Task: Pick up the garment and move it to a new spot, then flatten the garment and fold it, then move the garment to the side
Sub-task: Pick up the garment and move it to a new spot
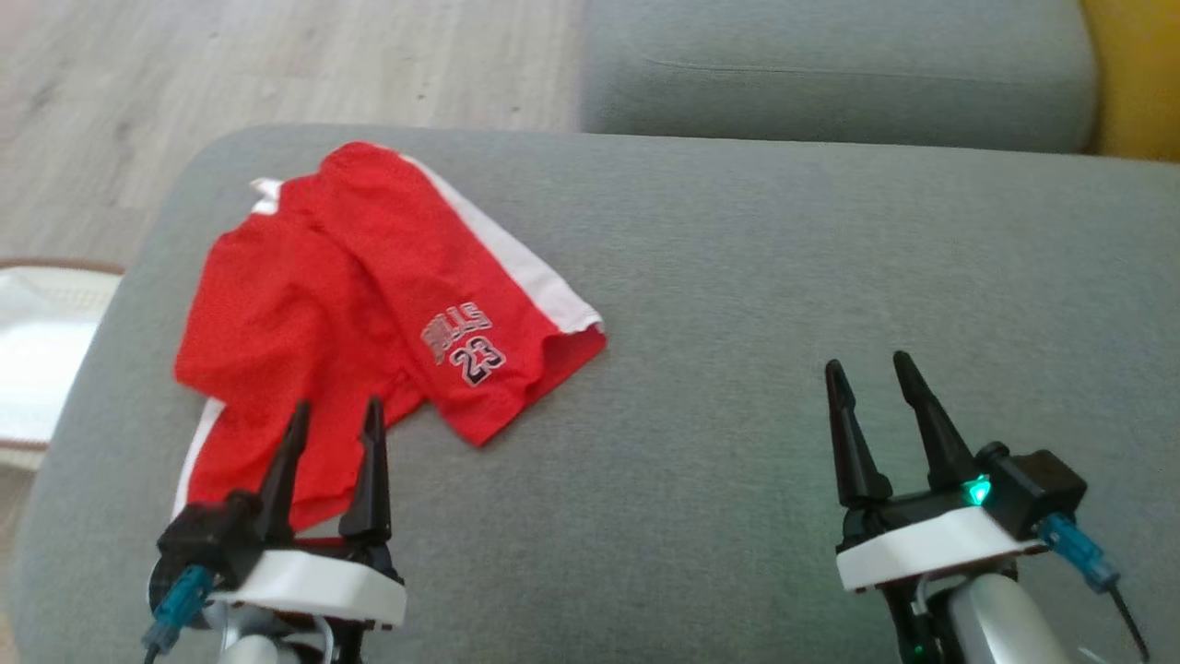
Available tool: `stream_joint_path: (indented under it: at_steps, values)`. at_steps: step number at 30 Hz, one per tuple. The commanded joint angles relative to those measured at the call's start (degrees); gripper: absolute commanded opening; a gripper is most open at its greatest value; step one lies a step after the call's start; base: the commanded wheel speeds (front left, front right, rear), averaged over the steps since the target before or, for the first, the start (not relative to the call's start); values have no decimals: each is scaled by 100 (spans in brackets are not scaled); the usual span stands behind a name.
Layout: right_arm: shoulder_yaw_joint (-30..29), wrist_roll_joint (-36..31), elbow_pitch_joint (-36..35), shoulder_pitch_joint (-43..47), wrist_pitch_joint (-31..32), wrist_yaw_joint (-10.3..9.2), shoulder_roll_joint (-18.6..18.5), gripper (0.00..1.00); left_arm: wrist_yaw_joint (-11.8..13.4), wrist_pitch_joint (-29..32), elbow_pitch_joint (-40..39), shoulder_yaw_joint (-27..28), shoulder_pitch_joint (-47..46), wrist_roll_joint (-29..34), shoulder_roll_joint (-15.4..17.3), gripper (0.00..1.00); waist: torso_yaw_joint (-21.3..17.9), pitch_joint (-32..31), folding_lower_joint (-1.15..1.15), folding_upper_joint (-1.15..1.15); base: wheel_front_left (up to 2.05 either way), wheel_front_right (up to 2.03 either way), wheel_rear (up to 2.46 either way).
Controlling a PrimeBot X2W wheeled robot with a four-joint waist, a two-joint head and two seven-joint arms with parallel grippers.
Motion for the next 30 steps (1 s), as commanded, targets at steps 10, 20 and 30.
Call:
stream_joint_path:
  at_steps: [10, 20, 30]
  values:
    - [390, 108, -70, -144, -62, -4, -38, 100, 34, -70, -94, 437, -286, 125, -13, 100, 504, 70, 0, 0, 0, 0, 0]
    - [367, 11, -83, -302, -62, -4, -38, 100, -25, -70, 298, 824, -495, 403, -9, 100, 442, 371, 0, 0, 0, 0, 0]
    - [159, -286, -140, -520, -62, -4, -38, 100, -133, 179, 2757, 1014, -1650, 737, 570, 100, 290, 1049, 0, 0, 0, 0, 0]
